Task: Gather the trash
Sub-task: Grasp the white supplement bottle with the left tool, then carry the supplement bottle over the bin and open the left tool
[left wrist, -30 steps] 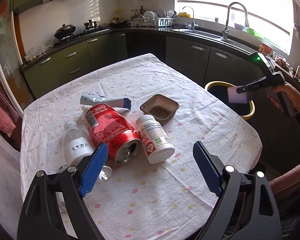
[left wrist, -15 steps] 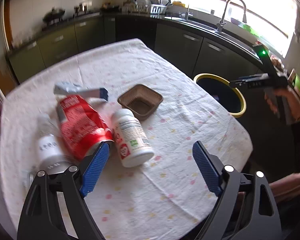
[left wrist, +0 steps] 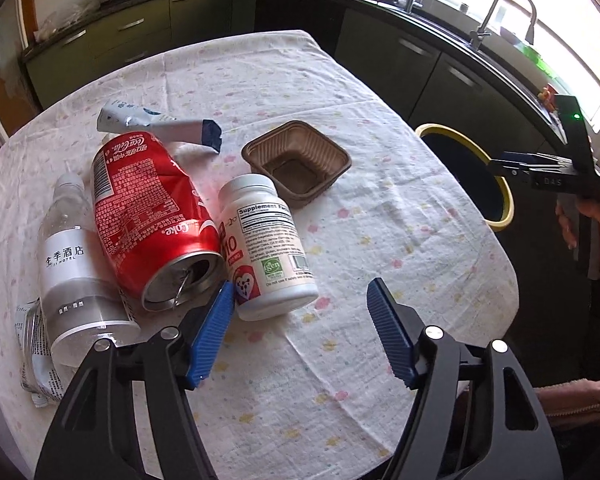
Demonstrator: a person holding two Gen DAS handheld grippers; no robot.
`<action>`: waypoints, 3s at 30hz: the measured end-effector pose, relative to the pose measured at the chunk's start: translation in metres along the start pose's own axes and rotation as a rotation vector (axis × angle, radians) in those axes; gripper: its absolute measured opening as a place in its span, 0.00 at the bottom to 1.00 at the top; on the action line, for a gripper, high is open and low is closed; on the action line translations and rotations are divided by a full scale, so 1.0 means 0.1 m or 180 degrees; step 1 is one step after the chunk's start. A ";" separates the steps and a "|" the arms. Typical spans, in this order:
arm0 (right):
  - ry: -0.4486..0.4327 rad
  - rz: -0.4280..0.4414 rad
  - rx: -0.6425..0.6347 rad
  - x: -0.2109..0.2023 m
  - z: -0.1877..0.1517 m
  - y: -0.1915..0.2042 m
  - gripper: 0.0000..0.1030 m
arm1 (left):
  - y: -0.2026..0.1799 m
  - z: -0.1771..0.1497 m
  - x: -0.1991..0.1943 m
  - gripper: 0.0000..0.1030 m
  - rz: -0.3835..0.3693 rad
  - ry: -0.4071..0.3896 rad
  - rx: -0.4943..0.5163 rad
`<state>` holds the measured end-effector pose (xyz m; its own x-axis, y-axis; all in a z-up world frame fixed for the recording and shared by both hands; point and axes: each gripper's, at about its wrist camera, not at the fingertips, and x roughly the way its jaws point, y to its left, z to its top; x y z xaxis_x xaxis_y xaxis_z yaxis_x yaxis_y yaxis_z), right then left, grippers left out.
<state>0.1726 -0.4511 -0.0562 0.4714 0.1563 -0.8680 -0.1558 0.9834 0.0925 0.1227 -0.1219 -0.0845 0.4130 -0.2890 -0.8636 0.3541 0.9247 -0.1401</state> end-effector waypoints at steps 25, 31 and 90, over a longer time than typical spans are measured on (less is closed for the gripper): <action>0.0027 0.0062 -0.0033 0.07 -0.06 0.04 0.75 | -0.06 -0.01 0.18 0.51 0.0205 0.0214 0.0202; 0.0034 0.0065 -0.0044 0.07 -0.06 0.07 0.75 | -0.20 -0.08 -0.01 0.50 0.0079 0.0113 0.0334; -0.0250 -0.0297 0.0525 -0.49 -0.54 -0.85 0.75 | -2.07 1.29 0.12 0.46 -0.0729 -0.0472 0.1547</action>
<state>0.1161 -0.5475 -0.0477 0.5444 0.0642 -0.8364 0.0330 0.9947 0.0979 0.1626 -0.3490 -0.0029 0.3812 -0.5335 -0.7550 0.7805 0.6235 -0.0465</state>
